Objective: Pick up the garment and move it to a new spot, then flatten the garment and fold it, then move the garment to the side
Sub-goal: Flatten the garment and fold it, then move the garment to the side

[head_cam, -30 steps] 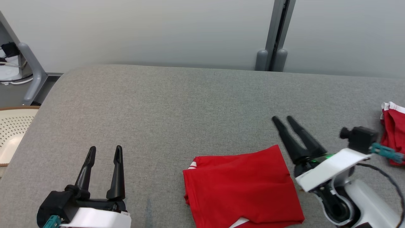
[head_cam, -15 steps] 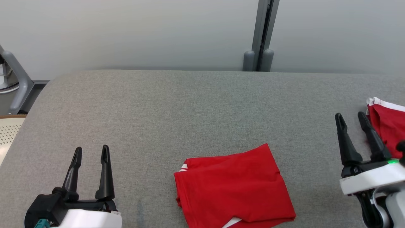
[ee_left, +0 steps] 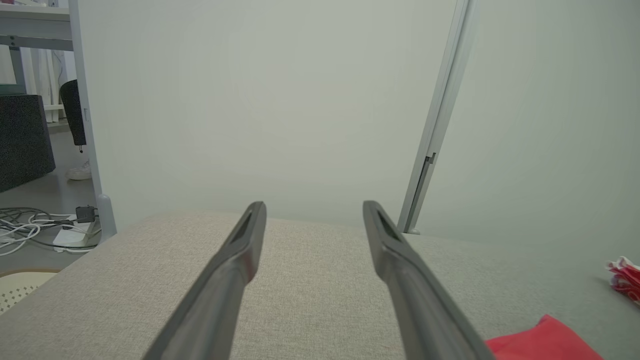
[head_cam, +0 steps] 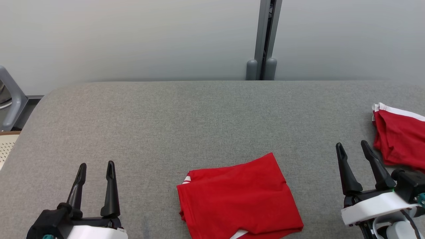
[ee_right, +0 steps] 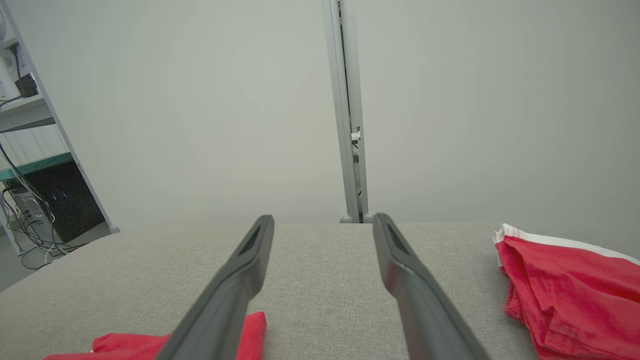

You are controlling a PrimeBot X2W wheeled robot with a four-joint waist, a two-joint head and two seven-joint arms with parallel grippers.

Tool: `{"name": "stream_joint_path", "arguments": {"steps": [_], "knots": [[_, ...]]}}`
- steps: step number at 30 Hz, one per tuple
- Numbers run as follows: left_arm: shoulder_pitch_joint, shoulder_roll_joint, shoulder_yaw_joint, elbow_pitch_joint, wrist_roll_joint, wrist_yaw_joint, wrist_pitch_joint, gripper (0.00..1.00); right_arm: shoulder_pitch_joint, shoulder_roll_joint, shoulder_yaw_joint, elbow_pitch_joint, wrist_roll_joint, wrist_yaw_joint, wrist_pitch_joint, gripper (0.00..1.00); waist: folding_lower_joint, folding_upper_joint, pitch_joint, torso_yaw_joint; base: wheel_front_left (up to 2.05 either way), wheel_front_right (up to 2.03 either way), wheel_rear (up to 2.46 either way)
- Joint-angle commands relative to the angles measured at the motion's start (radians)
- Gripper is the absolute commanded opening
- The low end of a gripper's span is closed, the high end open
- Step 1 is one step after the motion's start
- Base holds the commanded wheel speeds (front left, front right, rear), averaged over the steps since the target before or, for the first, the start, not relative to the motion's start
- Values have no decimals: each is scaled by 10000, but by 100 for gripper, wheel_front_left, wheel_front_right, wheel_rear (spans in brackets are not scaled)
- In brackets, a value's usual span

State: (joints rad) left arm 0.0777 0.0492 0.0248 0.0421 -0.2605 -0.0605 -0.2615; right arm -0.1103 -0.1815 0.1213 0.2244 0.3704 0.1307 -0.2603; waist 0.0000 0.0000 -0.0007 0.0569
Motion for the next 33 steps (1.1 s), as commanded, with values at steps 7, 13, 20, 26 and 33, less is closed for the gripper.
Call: {"name": "stream_joint_path", "arguments": {"steps": [7, 13, 20, 26, 33], "knots": [[87, 33, -70, 106, 284, -21, -46, 100, 48, -68, 53, 30, -182, 2, -65, 100, 0, 0, -64, -23, 0, 0, 0], [54, 33, -77, 267, 409, 3, -46, 100, -2, -11, 22, 161, -317, 2, -66, 100, 0, 0, -74, 5, 0, 0, 0], [12, 33, -99, 301, 405, 38, -46, 100, 37, 13, 114, 331, -337, 2, -66, 100, 0, 0, -89, 41, 0, 0, 0], [-49, 33, -138, 323, 350, 23, -46, 100, -77, -89, 384, 802, -50, 2, 175, 100, 0, 0, -79, 169, 0, 0, 0], [-121, 34, -197, 362, 314, 1, -46, 100, -924, -133, 1630, 1664, 1014, 2, 1875, 100, 0, 0, -86, 469, 0, 0, 0]]}}
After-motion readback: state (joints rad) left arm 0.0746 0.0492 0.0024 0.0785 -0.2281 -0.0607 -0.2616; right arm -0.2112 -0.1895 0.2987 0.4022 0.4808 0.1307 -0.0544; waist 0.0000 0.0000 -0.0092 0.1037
